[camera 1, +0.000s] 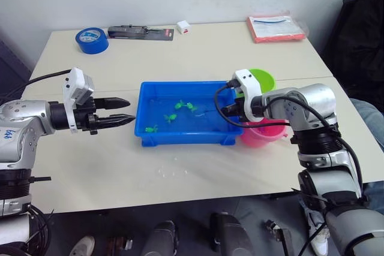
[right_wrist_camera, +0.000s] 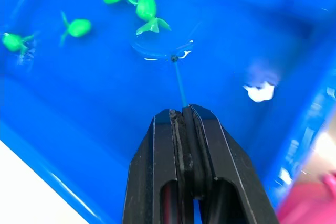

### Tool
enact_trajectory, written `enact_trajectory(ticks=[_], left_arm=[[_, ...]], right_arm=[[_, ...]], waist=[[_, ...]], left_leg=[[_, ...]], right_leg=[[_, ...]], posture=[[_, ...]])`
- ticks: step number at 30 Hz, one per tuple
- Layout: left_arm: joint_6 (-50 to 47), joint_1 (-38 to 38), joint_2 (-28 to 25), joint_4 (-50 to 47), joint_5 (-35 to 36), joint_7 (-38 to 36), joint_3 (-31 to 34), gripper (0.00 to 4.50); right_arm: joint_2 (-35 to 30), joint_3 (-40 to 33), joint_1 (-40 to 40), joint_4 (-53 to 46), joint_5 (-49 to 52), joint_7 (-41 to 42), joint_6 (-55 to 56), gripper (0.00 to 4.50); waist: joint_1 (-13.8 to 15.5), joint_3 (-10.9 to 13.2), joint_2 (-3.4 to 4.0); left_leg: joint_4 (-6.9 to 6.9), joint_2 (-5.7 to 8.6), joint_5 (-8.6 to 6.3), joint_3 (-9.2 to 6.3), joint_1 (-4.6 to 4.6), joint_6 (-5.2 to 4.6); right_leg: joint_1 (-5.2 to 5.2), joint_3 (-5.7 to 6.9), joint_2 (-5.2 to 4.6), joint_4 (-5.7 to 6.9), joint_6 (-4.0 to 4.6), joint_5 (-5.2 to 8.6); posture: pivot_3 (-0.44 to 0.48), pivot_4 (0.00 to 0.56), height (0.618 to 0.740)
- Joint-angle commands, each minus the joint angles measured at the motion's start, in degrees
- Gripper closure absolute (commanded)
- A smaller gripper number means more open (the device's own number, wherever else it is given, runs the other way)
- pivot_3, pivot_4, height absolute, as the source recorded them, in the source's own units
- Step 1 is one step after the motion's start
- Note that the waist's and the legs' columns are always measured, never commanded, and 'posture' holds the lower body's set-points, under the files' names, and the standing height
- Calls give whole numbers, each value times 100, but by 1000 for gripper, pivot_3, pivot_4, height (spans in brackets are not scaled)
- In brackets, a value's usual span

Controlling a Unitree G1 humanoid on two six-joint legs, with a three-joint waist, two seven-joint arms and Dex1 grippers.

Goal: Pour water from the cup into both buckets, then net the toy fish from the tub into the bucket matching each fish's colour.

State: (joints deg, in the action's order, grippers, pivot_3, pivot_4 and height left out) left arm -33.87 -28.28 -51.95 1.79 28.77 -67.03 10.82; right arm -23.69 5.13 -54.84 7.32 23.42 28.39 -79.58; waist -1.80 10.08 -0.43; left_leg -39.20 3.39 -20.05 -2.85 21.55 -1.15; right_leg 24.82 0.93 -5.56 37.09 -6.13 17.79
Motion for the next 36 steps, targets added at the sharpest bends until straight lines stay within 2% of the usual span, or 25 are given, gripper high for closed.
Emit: enact_trajectory(ticks=[1,13,25,31,36], left_arm=[[15,-105,-97,-130,80,2,95,1714],[90,-356,-67,82,19,-73,-49,1714],[469,-852,211,547,-134,-204,-387,1714],[818,-1326,721,851,-272,-140,-638,1714],[1170,-1725,1083,1294,-386,-168,-772,1714]], right_arm=[[11,-343,-102,-184,138,20,-39,3701],[58,-959,128,-903,601,101,-279,3701],[-483,-1477,852,-2132,1108,288,-141,3701],[-1280,-2222,1022,-2304,1298,476,75,3701],[-2012,-2598,1052,-1962,1081,379,382,3701]], waist=[[1,0,0],[3,0,0],[20,0,0],[49,0,-1],[44,0,0]], left_leg=[[0,0,0,0,0,0],[1,0,0,-1,0,0],[1,2,0,1,0,-1],[-1,5,0,0,0,-1],[0,4,1,1,0,-2]], right_leg=[[0,0,0,0,0,0],[0,-1,0,0,0,0],[-2,-3,-2,-1,0,0],[-4,-2,-4,-2,0,0],[-5,-2,-4,-4,0,0]], posture=[[0,150,737],[0,150,737],[0,150,737],[0,150,737],[0,150,737]])
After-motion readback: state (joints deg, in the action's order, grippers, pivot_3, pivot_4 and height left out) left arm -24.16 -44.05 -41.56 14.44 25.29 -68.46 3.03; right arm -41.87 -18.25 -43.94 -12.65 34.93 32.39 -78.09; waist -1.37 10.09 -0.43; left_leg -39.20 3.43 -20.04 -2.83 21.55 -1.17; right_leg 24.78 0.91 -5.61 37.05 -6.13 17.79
